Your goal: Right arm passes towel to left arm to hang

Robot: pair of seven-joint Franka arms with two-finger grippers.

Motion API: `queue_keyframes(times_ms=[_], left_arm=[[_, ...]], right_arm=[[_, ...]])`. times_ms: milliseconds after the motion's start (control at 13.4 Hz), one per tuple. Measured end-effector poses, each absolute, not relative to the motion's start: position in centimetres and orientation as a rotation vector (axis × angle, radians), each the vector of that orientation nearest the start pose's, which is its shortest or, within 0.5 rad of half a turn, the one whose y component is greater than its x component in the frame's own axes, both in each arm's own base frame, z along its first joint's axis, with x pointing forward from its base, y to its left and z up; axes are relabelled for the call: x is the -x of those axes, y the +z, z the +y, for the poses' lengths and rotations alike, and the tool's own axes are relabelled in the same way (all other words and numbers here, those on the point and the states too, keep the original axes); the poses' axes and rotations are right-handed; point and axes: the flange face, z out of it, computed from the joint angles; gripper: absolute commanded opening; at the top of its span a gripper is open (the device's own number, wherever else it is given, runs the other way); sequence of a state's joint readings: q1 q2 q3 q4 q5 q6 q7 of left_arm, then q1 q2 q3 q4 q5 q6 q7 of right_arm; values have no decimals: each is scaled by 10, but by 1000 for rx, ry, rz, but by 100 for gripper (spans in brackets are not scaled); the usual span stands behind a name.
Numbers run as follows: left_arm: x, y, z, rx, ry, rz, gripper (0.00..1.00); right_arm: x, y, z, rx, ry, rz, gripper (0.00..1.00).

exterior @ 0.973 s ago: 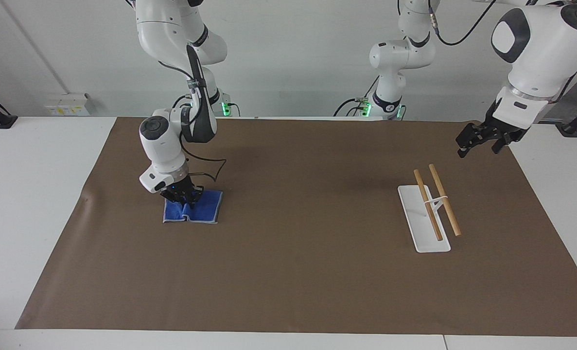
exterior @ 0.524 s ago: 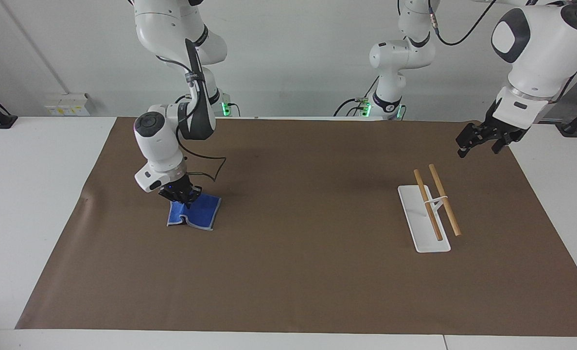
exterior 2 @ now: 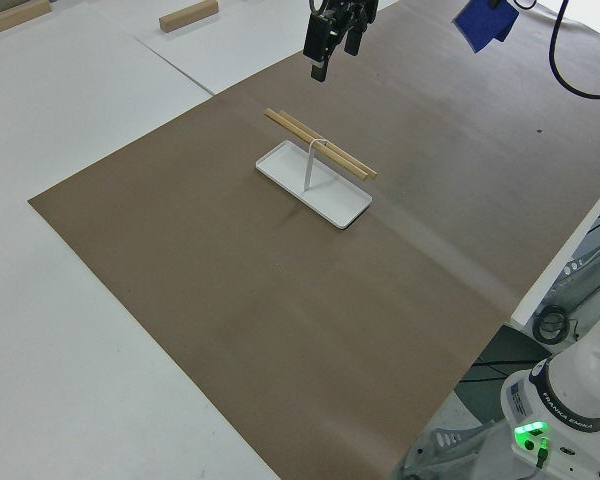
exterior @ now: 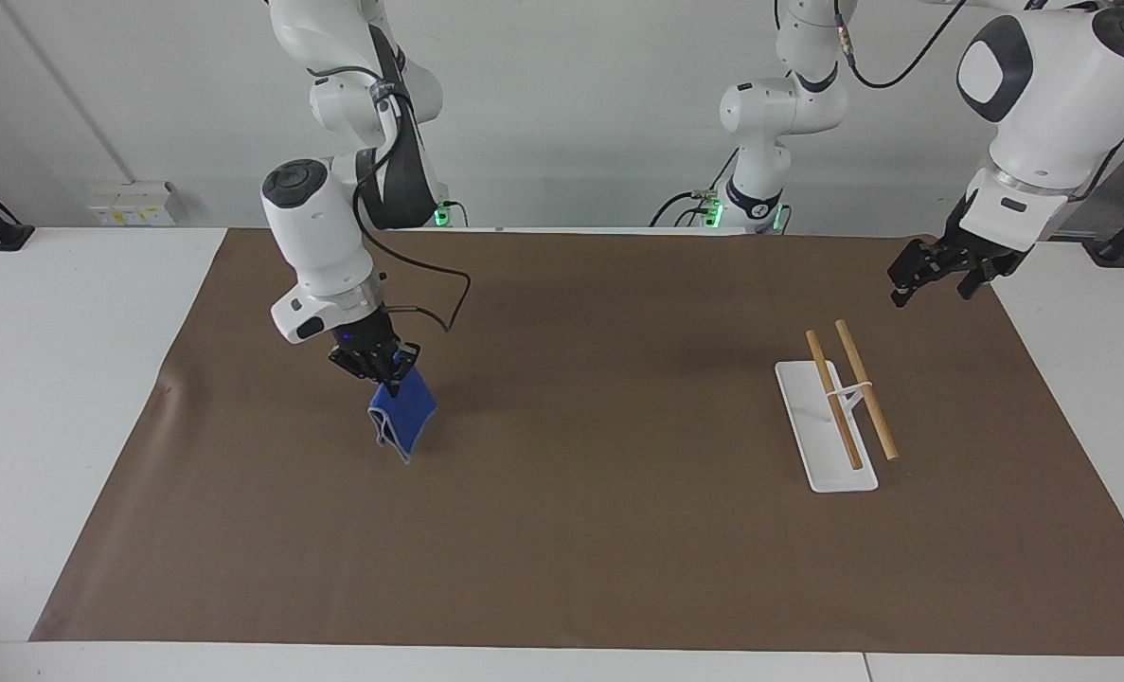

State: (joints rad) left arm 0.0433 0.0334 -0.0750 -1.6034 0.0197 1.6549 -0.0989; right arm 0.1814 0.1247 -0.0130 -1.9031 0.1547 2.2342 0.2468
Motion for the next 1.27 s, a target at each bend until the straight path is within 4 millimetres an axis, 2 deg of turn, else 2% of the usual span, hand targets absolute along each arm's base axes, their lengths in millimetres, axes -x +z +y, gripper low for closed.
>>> queue_keyframes(times_ms=[150, 299, 449, 524, 599, 749, 898, 973, 1273], left_arm=[[-569, 599, -16, 3123, -17, -100, 100], [-564, 599, -20, 3121, 24, -91, 100], [-562, 601, -26, 3129, 22, -108, 100], [-561, 602, -34, 3144, 22, -179, 100], [-561, 602, -45, 3163, 23, -293, 100], [-560, 605, -73, 3196, 26, -535, 100], [-559, 608, -103, 3210, 19, -747, 100], [-559, 610, -120, 3209, 6, -869, 100], [-559, 608, -186, 3156, -100, -1392, 100]], right_arm=[[-608, 487, 124, 2834, -289, 278, 0], [-612, 510, 135, 2658, -276, 366, 0], [-614, 523, 145, 2467, -228, 476, 0], [-614, 526, 155, 2384, -215, 534, 0], [-613, 528, 170, 2314, -199, 590, 0], [-607, 526, 216, 2195, -180, 701, 0], [-600, 518, 256, 2078, -138, 799, 0], [-598, 512, 267, 2011, -107, 848, 0], [-591, 497, 288, 1767, 13, 1013, 0]])
